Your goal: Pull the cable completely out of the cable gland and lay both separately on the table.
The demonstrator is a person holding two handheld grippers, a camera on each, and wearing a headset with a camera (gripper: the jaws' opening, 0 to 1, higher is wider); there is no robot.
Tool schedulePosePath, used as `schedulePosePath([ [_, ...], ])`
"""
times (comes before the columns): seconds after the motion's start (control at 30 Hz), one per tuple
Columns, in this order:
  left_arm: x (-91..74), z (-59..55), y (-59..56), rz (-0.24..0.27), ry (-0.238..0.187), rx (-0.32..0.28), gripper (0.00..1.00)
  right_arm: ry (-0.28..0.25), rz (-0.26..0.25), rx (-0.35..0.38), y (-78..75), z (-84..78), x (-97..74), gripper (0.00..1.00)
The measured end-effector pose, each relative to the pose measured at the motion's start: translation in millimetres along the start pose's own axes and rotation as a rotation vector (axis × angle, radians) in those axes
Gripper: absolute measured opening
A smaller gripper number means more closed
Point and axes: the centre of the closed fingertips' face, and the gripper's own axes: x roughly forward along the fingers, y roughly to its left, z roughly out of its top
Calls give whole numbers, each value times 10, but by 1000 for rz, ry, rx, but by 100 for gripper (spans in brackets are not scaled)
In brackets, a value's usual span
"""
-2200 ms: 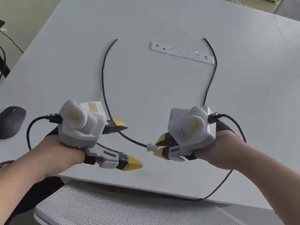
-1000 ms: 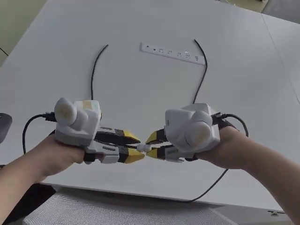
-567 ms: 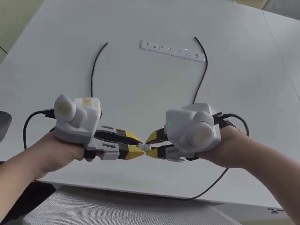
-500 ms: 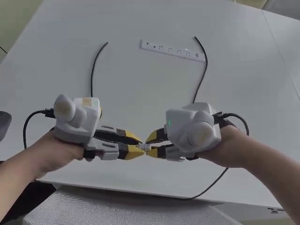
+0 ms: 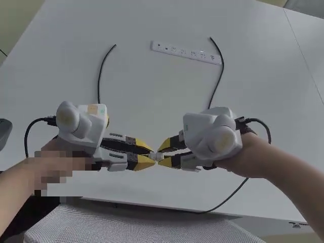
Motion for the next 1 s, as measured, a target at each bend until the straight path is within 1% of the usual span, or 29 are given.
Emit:
schedulePosePath([
  [0.1,0,18,-8,-3,-5,-2,16,-12,0,-8,7,10,-11,7],
  [0.17,-4,29,-12,-3,-9,-15,16,-14,-5,-28,14,17,-17,7],
  [0.23,-9,35,-15,-1,-10,-27,15,-22,-14,-57,25,22,-20,7],
  [0.4,-18,60,-36,0,-8,-34,15,-49,-48,-83,33,39,-50,7],
  [0.47,-18,71,-48,-1,-7,-49,15,-57,-53,-81,42,42,-61,7],
  [0.53,-3,84,-70,3,-3,-37,14,-60,-61,-76,43,45,-75,8],
  [0.6,10,90,-68,12,3,-20,14,-63,-72,-69,35,35,-79,8],
  [0.63,23,90,-69,15,10,-7,14,-68,-75,-44,29,31,-81,9],
  [0.7,35,87,-73,14,16,-2,14,-71,-71,-40,32,13,-88,9],
  [0.73,42,96,-69,20,25,23,14,-84,-72,-7,19,6,-97,9],
  [0.83,56,128,-70,29,37,63,14,-133,-56,71,1,16,-139,10],
  [0.87,62,136,-75,33,47,81,14,-145,-46,103,0,14,-159,10],
  [0.9,67,142,-82,33,51,90,14,-177,-9,166,29,37,-181,12],
  [0.93,70,151,-85,34,54,99,14,-194,4,195,29,44,-198,14],
  [0.97,72,168,-88,38,55,107,14,-205,-6,208,-22,23,-230,15],
  [1.0,71,184,-89,40,51,119,14,-223,13,247,-24,27,-251,16],
])
